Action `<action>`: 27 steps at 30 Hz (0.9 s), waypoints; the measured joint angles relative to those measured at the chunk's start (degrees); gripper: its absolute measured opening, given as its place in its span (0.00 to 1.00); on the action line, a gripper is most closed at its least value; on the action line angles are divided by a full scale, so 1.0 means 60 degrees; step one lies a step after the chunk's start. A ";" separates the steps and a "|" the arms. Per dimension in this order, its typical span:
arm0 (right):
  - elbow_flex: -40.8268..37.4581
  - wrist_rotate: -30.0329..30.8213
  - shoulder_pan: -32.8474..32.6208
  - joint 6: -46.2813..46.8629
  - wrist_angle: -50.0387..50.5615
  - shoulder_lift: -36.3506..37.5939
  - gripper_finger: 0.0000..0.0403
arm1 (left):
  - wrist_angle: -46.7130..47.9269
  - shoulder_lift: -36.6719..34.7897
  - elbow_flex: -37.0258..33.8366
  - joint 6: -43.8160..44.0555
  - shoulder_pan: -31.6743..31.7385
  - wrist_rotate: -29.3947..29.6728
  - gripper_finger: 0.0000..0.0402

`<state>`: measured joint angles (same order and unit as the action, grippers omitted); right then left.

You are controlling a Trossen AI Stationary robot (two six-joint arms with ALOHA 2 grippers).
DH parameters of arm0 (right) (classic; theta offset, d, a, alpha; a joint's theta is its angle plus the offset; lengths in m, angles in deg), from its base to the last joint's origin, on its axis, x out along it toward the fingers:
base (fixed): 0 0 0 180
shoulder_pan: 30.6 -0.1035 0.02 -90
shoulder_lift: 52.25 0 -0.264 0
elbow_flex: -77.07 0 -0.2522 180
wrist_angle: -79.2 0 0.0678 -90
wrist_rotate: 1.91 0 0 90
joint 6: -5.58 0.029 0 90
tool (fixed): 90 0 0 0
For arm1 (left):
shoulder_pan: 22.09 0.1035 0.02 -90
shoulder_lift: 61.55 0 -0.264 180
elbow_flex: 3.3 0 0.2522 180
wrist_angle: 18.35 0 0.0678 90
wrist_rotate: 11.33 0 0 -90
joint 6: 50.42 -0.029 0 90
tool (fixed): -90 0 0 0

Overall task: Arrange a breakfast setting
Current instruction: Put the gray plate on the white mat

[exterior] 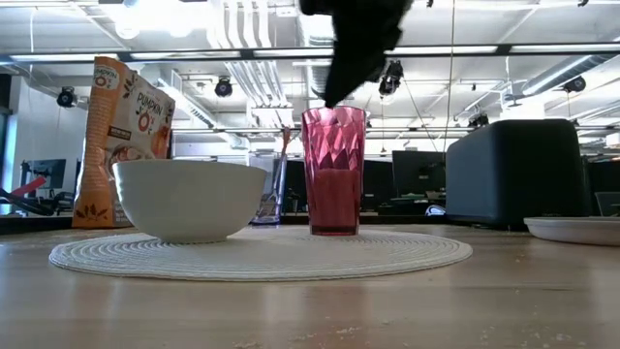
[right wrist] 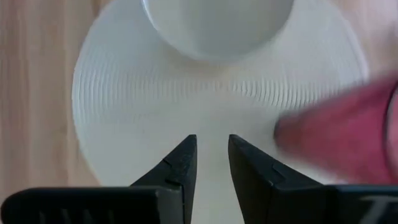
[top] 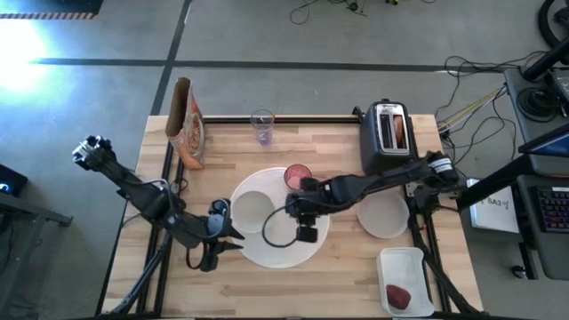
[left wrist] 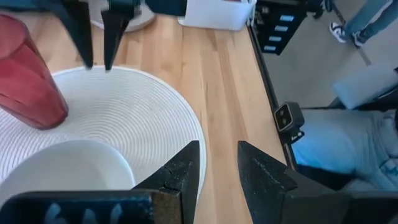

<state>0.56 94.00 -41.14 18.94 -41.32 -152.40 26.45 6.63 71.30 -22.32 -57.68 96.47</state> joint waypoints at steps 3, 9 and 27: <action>0.0000 -0.0011 -0.0202 0.1103 0.1070 0.0039 0.19 | -0.0006 0.0097 0.0000 -0.0019 -0.0002 -0.0071 0.23; -0.0283 -0.0015 -0.0485 0.4197 0.3569 0.0047 0.19 | 0.0000 0.0096 0.0000 -0.0499 -0.0020 -0.0217 0.23; -0.3444 -0.1544 -0.0286 0.6159 0.4892 0.0047 0.34 | 0.0524 0.0051 0.0000 -0.1355 -0.0024 -0.0644 0.23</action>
<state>-20.10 84.74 -42.86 55.89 -11.96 -152.12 29.60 6.93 71.30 -30.45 -57.82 92.60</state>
